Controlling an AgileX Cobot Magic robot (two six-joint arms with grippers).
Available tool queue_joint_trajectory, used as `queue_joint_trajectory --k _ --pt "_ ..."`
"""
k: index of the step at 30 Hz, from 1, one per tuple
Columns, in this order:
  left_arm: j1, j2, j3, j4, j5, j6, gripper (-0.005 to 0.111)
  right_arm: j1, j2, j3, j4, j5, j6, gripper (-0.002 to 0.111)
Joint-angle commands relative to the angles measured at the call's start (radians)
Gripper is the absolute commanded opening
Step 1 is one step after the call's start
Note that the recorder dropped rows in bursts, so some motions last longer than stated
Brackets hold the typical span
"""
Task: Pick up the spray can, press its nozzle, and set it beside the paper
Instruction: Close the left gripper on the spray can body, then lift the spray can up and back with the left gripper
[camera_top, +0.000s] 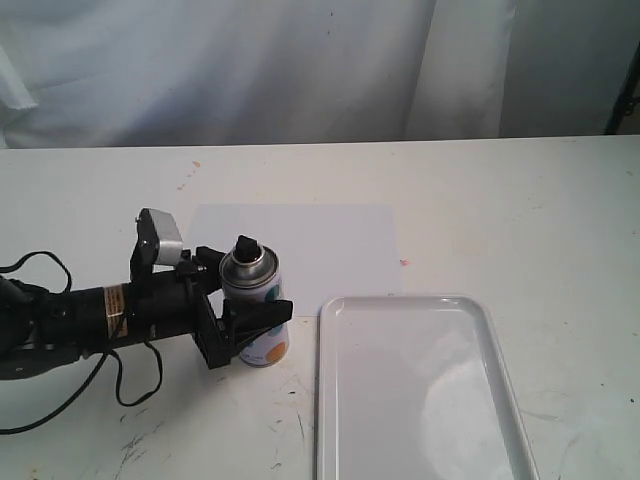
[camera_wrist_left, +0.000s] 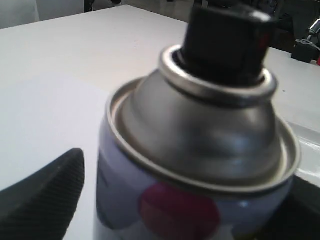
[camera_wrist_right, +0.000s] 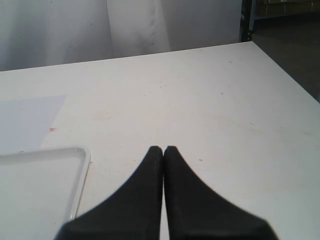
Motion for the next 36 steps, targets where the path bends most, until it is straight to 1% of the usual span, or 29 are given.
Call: queue_joint_trajectory --k 1,7,9,10,12,16,17,23,24,26,28,29,30,31,32,33,36 --pt "-0.004 0.026 -0.006 0.008 -0.013 -0.007 0.075 -0.001 -0.006 0.004 -0.011 -0.008 -0.005 0.000" --pt "-0.004 0.030 -0.006 -0.012 -0.021 0.011 0.075 -0.001 -0.006 0.004 -0.011 -0.008 -0.005 0.000" --pt "-0.004 0.030 -0.006 -0.020 -0.021 0.011 0.073 -0.001 -0.006 0.004 -0.011 -0.008 -0.005 0.000" --pt "-0.004 0.030 -0.006 -0.020 -0.021 0.011 0.069 -0.001 -0.006 0.004 -0.011 -0.008 -0.005 0.000" --pt "-0.004 0.030 -0.006 -0.020 -0.021 0.014 0.058 -0.001 -0.006 0.004 -0.011 -0.008 -0.005 0.000" --pt "-0.004 0.030 -0.006 -0.016 -0.021 0.011 0.026 -0.001 -0.006 0.004 -0.011 -0.008 -0.005 0.000" --pt "-0.004 0.030 -0.006 -0.016 -0.021 0.011 0.023 -0.001 -0.006 0.004 -0.011 -0.008 -0.005 0.000" --pt "-0.004 -0.032 -0.006 -0.032 -0.021 0.011 0.021 -0.001 -0.006 0.004 -0.011 -0.008 -0.005 0.000" --pt "-0.004 -0.058 -0.006 -0.034 -0.007 0.006 0.017 -0.001 -0.006 0.004 -0.011 -0.008 -0.005 0.000" --pt "-0.004 -0.111 -0.006 -0.023 0.093 -0.013 0.000 -0.001 -0.006 0.004 -0.011 -0.008 -0.005 0.000" --pt "-0.004 -0.170 -0.006 -0.018 0.204 -0.045 0.000 -0.001 -0.006 0.004 -0.011 -0.008 -0.005 0.000" --pt "-0.004 -0.224 -0.006 -0.020 0.263 -0.081 0.000 -0.001 -0.006 0.004 -0.011 -0.008 -0.005 0.000" --pt "-0.004 -0.250 -0.006 -0.028 0.284 -0.113 0.000 -0.001 -0.006 0.004 -0.011 -0.008 -0.005 0.000" --pt "-0.004 -0.295 -0.008 -0.042 0.344 -0.194 0.000 -0.001 -0.006 0.004 -0.011 -0.008 -0.005 0.000" --pt "-0.004 -0.318 -0.008 -0.042 0.383 -0.215 0.000 -0.001 -0.006 0.004 -0.011 -0.008 -0.005 0.000" --pt "-0.004 -0.358 -0.008 -0.022 0.469 -0.226 0.000 -0.001 -0.006 0.004 -0.011 -0.008 -0.005 0.000" --pt "-0.004 -0.429 -0.013 -0.005 0.647 -0.282 0.000 -0.001 -0.006 0.004 -0.011 -0.008 -0.005 0.000"
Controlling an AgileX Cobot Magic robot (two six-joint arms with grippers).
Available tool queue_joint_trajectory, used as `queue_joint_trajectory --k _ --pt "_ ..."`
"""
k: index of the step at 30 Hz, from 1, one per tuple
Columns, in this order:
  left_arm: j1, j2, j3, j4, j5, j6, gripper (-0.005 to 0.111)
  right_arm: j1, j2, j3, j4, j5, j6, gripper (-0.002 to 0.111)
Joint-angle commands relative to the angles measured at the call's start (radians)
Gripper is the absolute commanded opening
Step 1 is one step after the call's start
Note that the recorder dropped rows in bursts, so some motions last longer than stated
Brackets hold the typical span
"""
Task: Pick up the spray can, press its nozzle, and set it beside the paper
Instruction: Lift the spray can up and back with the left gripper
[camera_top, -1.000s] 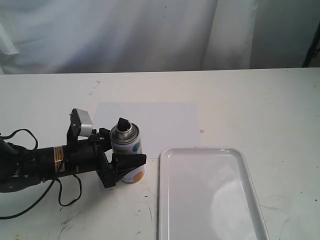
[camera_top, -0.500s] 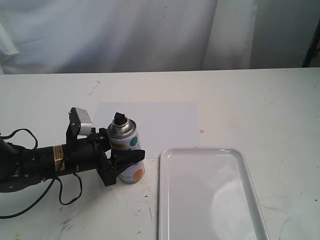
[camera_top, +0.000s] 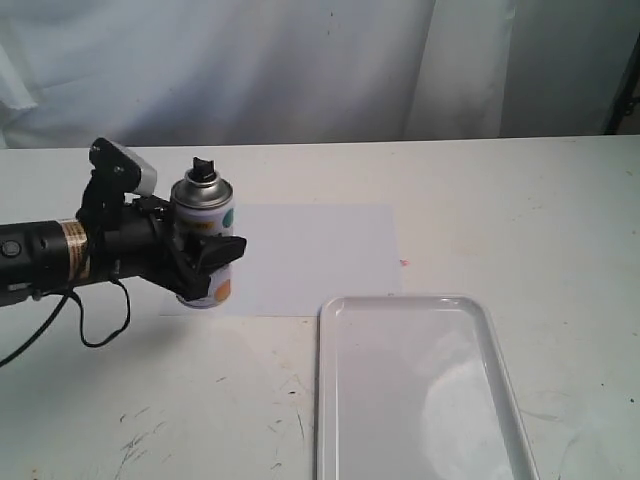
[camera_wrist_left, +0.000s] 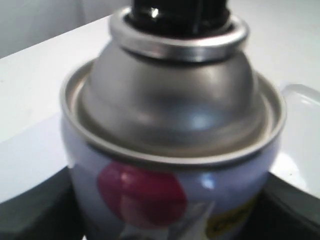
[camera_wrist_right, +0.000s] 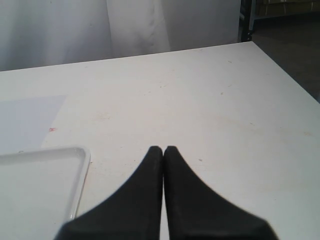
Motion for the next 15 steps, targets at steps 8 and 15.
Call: queue_joint_trajectory --k 8,15 --pt "-0.004 -0.096 -0.200 0.548 0.343 -0.542 0.000 -0.001 -0.006 0.004 -0.011 -0.008 -0.005 0.000" --pt "-0.004 -0.096 -0.264 0.705 0.413 -0.667 0.000 -0.001 -0.006 0.004 -0.011 -0.008 -0.005 0.000"
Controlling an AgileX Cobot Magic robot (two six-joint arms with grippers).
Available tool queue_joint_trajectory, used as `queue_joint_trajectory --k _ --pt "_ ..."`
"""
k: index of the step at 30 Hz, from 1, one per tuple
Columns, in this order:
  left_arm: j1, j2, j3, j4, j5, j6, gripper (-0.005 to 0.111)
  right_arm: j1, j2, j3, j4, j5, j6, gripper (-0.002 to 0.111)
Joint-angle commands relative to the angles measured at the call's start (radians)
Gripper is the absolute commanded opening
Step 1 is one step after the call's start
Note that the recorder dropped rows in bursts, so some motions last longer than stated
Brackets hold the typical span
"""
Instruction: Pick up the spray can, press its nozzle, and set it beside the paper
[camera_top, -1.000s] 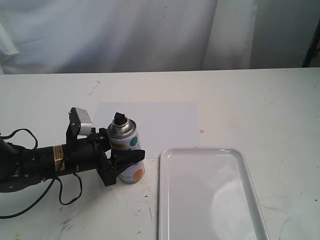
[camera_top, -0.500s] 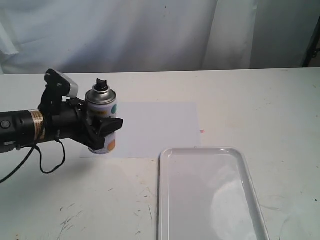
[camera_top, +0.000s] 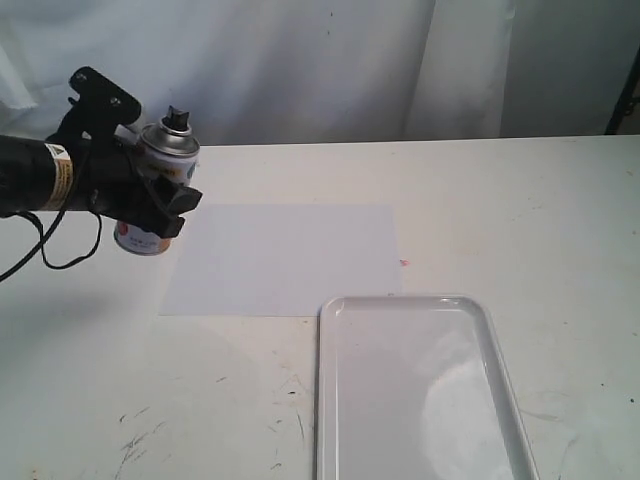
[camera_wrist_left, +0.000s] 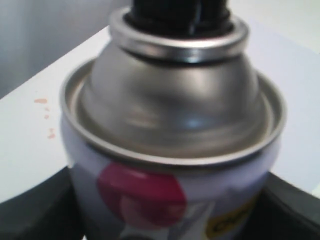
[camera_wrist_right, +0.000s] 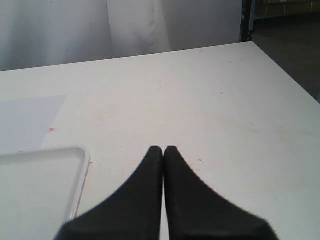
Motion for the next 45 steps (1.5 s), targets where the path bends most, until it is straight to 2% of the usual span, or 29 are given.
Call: queue_joint_trajectory --k 1,4,7,13,18,21,25,26,27,30,31,32,33,34,35,37,39,41,45 --pt "-0.006 -0.018 -0.030 0.030 0.037 -0.035 0.000 -0.001 -0.006 0.004 -0.011 -0.008 -0.005 0.000" --pt "-0.006 -0.014 -0.030 0.030 0.086 -0.028 0.000 -0.001 -0.006 0.004 -0.011 -0.008 -0.005 0.000" --pt "-0.030 -0.012 -0.030 0.030 0.101 -0.095 0.000 -0.001 -0.006 0.004 -0.011 -0.008 -0.005 0.000" --pt "-0.150 -0.012 -0.030 0.030 0.163 -0.100 0.000 -0.001 -0.006 0.004 -0.011 -0.008 -0.005 0.000" --pt "-0.234 -0.012 -0.030 0.030 0.249 -0.224 0.000 -0.001 -0.006 0.004 -0.011 -0.008 -0.005 0.000" --pt "-0.237 -0.012 -0.030 0.030 0.249 -0.250 0.000 -0.001 -0.006 0.004 -0.011 -0.008 -0.005 0.000" --pt "-0.224 -0.006 -0.030 0.025 0.340 -0.223 0.000 -0.001 -0.006 0.004 -0.011 -0.008 -0.005 0.000" --pt "-0.216 -0.006 -0.030 -0.050 0.338 -0.154 0.000 -0.001 -0.006 0.004 -0.011 -0.008 -0.005 0.000" --pt "-0.214 -0.006 -0.030 -0.151 0.326 0.002 0.000 -0.001 -0.006 0.004 -0.011 -0.008 -0.005 0.000" --pt "-0.214 0.004 -0.030 -0.349 0.281 0.292 0.000 -0.001 -0.006 0.004 -0.009 -0.008 -0.005 0.000" --pt "-0.214 0.010 -0.030 -0.491 0.271 0.468 0.000 -0.001 -0.006 0.004 -0.009 -0.008 -0.005 0.000" --pt "-0.214 0.022 -0.030 -0.686 0.271 0.731 0.000 -0.001 -0.006 0.004 -0.009 -0.008 -0.005 0.000" --pt "-0.218 0.031 -0.030 -0.817 0.273 0.859 0.000 -0.001 -0.006 0.004 -0.009 -0.008 -0.005 0.000" --pt "-0.220 0.045 -0.030 -0.984 0.299 1.073 0.000 -0.001 -0.006 0.004 -0.009 -0.008 -0.005 0.000" --pt "-0.220 0.053 -0.030 -1.055 0.309 1.185 0.000 -0.001 -0.006 0.004 -0.009 -0.008 -0.005 0.000" --pt "-0.220 0.062 -0.030 -1.151 0.320 1.365 0.000 -0.001 -0.006 0.004 -0.004 -0.008 -0.005 0.000" --pt "-0.218 0.064 -0.030 -1.181 0.321 1.483 0.000 -0.001 -0.006 0.004 -0.002 -0.008 -0.005 0.000" --pt "-0.218 0.064 -0.035 -1.177 0.333 1.536 0.000 -0.001 -0.006 0.004 -0.002 -0.008 -0.005 0.000" --pt "-0.218 0.092 -0.104 -1.174 0.459 1.577 0.000 -0.001 -0.006 0.004 -0.002 -0.008 -0.005 0.000"
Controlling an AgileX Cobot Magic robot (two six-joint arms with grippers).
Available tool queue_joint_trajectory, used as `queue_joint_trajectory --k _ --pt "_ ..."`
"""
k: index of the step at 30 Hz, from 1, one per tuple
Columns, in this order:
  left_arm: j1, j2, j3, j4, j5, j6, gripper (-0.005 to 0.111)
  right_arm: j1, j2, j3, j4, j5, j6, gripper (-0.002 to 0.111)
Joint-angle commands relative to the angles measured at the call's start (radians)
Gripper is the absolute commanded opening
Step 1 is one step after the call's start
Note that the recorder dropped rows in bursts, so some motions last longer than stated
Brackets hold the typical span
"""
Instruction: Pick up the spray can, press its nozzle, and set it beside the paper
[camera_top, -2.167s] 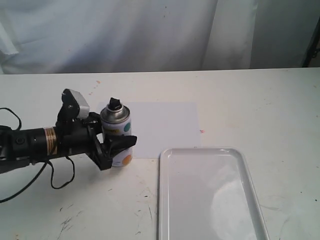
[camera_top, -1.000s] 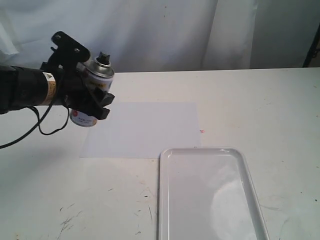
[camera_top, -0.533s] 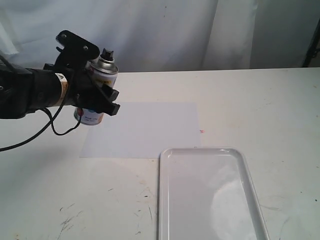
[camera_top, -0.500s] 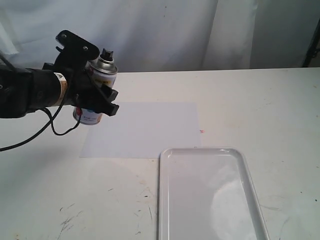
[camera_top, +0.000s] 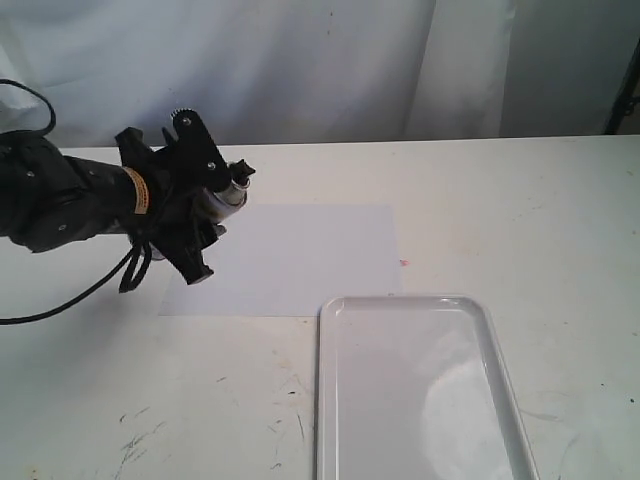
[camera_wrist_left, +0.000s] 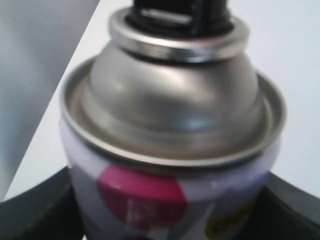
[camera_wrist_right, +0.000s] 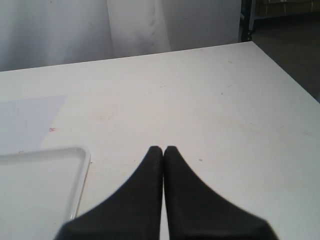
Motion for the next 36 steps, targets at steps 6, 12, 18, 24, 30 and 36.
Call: queue_joint_trajectory --k 6,12,18,24,30,36 --pt "-0.025 0.085 -0.217 -0.016 0.289 0.062 0.000 -0.001 -0.006 0.004 -0.002 -0.008 -0.005 0.000" --pt "-0.059 0.132 -0.272 0.018 0.320 0.059 0.000 -0.001 -0.006 0.004 -0.002 -0.008 -0.005 0.000" --pt "-0.059 0.163 -0.289 0.081 0.365 0.003 0.000 -0.001 -0.006 0.004 -0.002 -0.008 -0.005 0.000" --pt "-0.059 0.163 -0.289 0.205 0.410 -0.129 0.000 -0.001 -0.006 0.004 -0.002 -0.008 -0.005 0.000" --pt "-0.059 0.163 -0.289 0.212 0.425 -0.155 0.000 -0.001 -0.006 0.004 -0.002 -0.008 -0.005 0.000" --pt "-0.059 0.163 -0.289 0.212 0.416 -0.171 0.000 -0.001 -0.006 0.004 -0.044 -0.023 -0.024 0.000"
